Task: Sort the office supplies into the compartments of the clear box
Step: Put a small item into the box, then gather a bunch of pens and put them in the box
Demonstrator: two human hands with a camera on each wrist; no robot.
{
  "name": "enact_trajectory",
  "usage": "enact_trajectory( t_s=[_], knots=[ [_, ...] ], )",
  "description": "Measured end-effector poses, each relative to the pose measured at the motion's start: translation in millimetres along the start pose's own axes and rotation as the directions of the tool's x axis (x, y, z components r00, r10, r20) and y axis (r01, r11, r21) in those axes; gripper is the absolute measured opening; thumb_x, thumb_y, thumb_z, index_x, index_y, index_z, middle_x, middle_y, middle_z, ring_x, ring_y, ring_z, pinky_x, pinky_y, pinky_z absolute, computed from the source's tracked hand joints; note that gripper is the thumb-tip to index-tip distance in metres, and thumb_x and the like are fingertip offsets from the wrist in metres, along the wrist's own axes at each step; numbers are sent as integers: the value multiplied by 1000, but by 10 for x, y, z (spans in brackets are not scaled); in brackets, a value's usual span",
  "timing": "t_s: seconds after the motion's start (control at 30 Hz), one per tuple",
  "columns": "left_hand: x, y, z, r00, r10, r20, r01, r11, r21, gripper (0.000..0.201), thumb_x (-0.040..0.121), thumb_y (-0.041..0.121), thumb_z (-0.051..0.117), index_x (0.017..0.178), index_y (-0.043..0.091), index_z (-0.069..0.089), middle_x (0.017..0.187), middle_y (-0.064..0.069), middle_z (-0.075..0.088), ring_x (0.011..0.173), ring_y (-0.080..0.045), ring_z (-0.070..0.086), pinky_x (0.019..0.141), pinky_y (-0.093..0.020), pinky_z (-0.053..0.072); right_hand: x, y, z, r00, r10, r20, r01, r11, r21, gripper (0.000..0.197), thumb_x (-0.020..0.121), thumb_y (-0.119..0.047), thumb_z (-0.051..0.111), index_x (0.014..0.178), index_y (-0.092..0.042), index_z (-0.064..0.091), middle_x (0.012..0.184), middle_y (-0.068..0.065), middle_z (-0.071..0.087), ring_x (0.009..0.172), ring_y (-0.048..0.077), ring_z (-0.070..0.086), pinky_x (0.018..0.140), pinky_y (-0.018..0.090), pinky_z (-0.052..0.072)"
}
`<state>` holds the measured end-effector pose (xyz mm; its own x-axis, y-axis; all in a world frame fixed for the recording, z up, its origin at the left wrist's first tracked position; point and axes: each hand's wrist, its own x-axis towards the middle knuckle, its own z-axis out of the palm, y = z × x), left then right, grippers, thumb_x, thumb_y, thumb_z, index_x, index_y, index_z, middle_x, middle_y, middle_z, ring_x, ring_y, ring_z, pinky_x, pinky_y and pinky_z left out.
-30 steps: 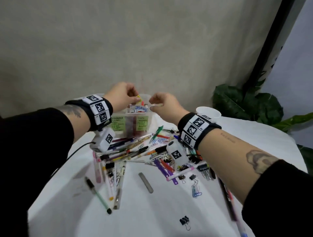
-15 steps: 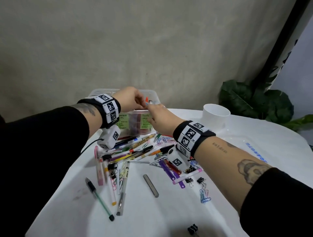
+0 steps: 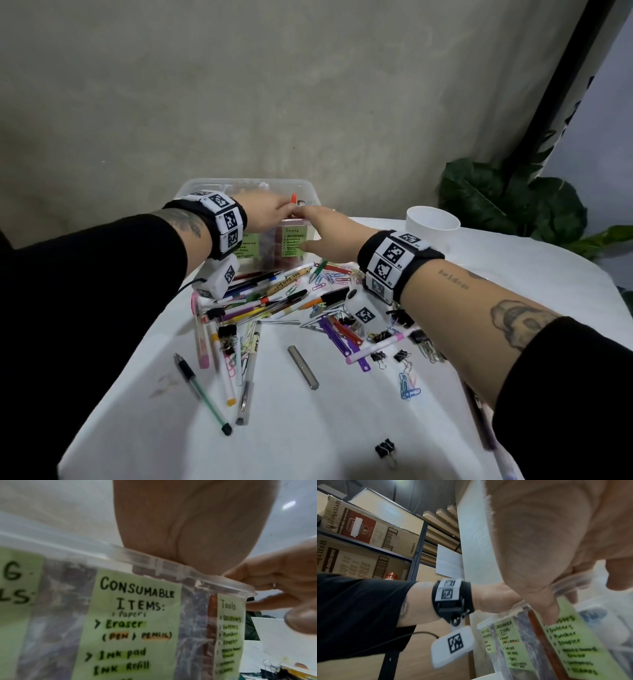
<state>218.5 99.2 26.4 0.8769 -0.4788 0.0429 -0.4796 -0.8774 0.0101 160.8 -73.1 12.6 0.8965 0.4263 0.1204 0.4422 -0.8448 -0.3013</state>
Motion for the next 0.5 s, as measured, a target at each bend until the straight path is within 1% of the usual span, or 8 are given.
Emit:
enact_trajectory(
  t_s=[0.07,0.1,0.17,0.2,0.27,0.33,0.4,0.5],
  knots=[
    [-45,-12,-9,985,-39,-171,34,999,-36,31,92,56,36,111,39,55,118,0,62,115,-25,51,100,-48,38,-105,36,-102,998,13,-54,-11,1000,24,66,91,-23,65,149,-20,34,150,5,42,135,22,42,108,33,34],
    [-93,22,-28,968,-6,-250,-8,998,-56,25,89,54,44,106,39,55,117,3,61,116,-24,49,98,-46,39,-164,65,-151,995,26,-94,-22,999,45,63,91,-23,65,147,-19,37,148,5,44,133,21,44,108,33,35],
    [-237,176,-60,932,105,-346,-153,981,-116,12,90,37,58,100,32,60,106,8,58,107,-16,51,86,-30,39,-285,136,-218,985,67,-159,-48,992,118,48,89,-22,66,135,-18,52,138,3,55,125,17,52,104,33,43],
    [-342,275,-68,930,163,-329,-224,962,-157,6,89,32,63,94,30,62,97,11,57,99,-14,54,79,-25,38,-363,161,-245,982,88,-166,-65,988,142,38,89,-21,67,126,-17,60,128,2,61,117,16,57,99,34,47],
    [-556,446,-60,952,278,-130,-302,924,-234,11,83,36,71,83,31,61,83,13,60,83,-10,60,68,-24,43,-546,200,-281,987,121,-106,-104,983,153,19,86,-17,70,105,-15,70,100,-1,69,91,13,64,83,31,52],
    [-783,582,-42,911,353,211,-275,904,-326,27,71,46,80,79,26,65,75,8,66,70,-7,60,65,-28,50,-776,201,-292,989,130,78,-139,981,134,8,84,-13,73,91,-15,72,77,-6,67,68,7,58,68,24,48],
    [-984,663,-14,784,378,492,-207,907,-367,36,60,42,89,79,20,68,70,7,68,62,-7,56,63,-27,50,-994,192,-253,946,130,297,-157,985,70,6,81,-14,77,85,-16,73,72,-5,69,63,6,57,63,20,48],
    [-1264,742,53,600,344,722,-178,938,-299,38,55,22,94,83,15,69,75,1,72,61,-10,58,61,-25,52,-1226,167,-119,881,109,461,-125,992,3,12,75,-14,82,82,-16,73,81,-1,74,68,10,62,68,25,52]
  ],
)
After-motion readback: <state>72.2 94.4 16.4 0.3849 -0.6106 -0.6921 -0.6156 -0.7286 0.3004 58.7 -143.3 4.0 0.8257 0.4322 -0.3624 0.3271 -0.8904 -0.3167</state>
